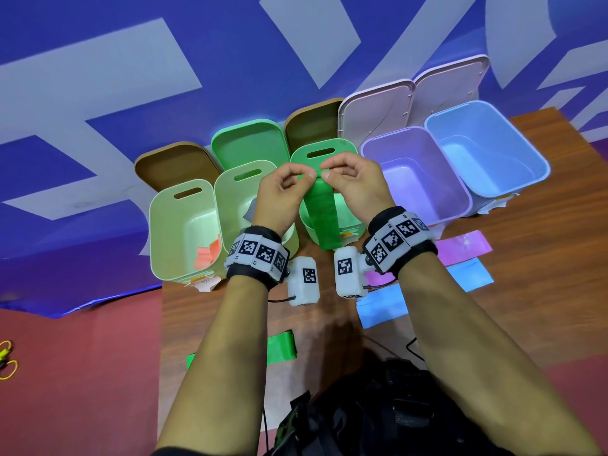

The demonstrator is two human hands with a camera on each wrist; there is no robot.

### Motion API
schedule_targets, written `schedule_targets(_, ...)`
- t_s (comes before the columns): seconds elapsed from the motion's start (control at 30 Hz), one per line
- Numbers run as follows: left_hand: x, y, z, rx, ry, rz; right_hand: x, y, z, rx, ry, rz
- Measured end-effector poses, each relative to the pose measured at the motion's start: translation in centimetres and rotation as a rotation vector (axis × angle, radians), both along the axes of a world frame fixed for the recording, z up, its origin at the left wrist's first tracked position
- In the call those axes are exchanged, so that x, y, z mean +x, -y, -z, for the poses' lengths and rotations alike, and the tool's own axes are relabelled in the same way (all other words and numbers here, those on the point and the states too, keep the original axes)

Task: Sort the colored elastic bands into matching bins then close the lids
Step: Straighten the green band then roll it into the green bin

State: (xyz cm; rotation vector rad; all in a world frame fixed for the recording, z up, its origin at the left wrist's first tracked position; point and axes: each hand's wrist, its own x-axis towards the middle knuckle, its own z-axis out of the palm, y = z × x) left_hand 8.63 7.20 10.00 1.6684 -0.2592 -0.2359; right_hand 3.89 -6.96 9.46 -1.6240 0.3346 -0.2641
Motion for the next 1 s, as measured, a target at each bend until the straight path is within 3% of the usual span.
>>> schedule_targets(1.0, -0.6, 0.3, 0.3, -0.005, -0.017, -0.015, -0.2, -0.2, -0.3, -0.035, -0.009, -0.009)
